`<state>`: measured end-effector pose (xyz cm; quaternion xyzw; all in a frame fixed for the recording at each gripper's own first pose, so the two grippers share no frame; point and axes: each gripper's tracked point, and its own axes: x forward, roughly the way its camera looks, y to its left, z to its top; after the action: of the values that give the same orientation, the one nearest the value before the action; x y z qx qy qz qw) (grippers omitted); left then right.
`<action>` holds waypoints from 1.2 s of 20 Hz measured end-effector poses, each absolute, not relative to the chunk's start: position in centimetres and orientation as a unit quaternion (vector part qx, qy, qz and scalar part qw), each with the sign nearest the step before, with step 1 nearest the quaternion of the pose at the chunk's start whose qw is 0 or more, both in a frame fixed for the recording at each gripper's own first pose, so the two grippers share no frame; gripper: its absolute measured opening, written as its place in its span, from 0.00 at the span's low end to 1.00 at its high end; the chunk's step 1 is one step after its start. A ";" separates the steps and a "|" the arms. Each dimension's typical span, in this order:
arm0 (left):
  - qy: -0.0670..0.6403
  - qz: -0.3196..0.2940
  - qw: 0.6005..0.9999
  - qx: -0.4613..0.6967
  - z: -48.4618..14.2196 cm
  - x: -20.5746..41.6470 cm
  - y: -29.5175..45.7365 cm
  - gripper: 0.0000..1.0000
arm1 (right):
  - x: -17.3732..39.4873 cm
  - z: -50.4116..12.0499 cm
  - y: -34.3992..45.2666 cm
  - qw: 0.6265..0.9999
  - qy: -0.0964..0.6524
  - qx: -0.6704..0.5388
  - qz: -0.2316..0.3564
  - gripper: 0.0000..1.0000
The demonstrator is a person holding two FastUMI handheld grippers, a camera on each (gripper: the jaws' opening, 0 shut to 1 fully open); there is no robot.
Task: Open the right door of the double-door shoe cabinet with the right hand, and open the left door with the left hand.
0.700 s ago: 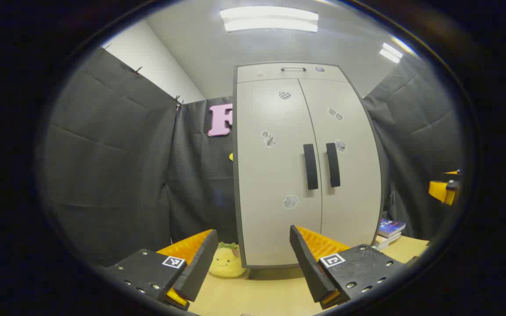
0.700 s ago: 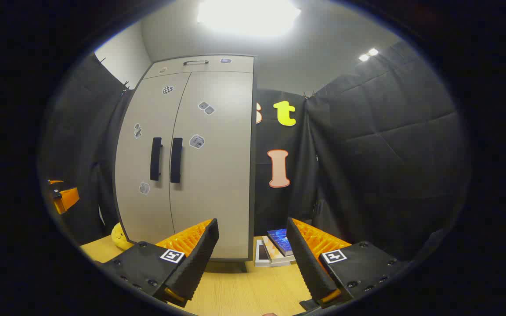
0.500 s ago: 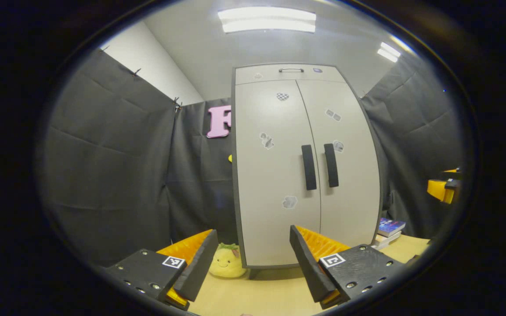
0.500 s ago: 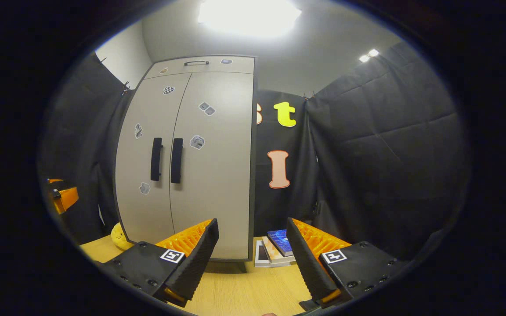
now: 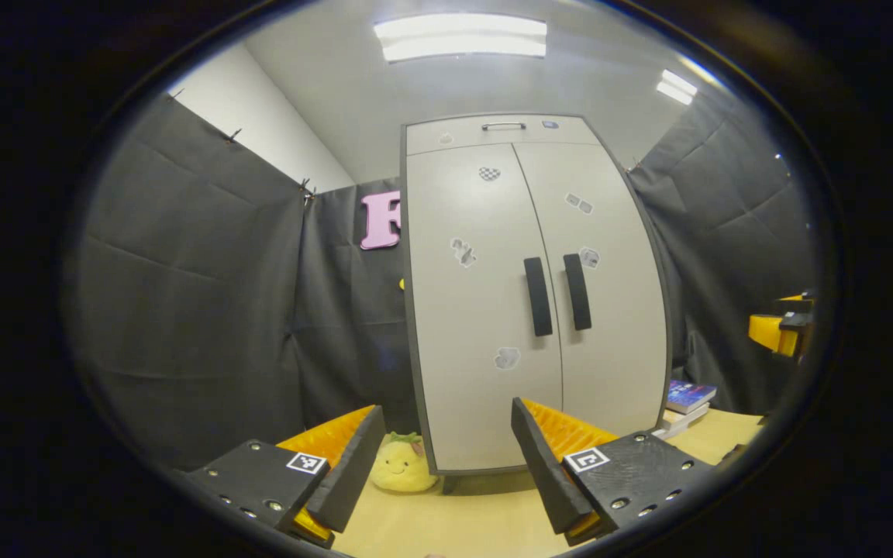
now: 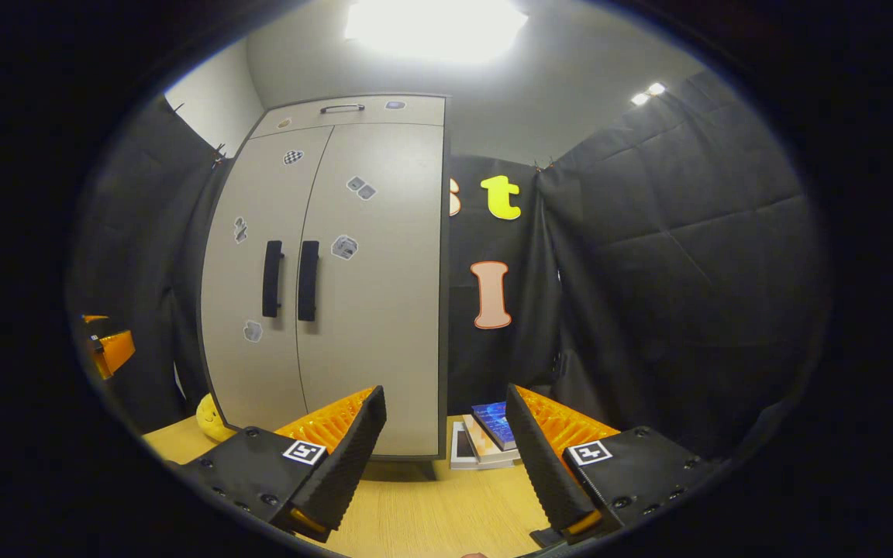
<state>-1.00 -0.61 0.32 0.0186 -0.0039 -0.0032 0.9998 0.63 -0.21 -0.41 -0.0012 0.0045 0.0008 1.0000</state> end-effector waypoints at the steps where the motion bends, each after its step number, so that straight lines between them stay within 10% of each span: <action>1: -0.002 -0.001 1.000 0.019 0.2 -1.1 -0.5 0.95 | 0.9 -0.2 -0.1 1.000 0.004 -0.005 0.002 0.97; 24: 0.037 0.108 0.993 0.039 -1.8 -8.1 8.5 0.94 | 12.7 8.3 12.4 0.991 -0.043 0.017 0.127 0.97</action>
<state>-8.10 8.52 -1.84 0.0386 0.0374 0.1080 0.9927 12.74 12.42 8.29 0.0167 -0.0431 0.1267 0.9909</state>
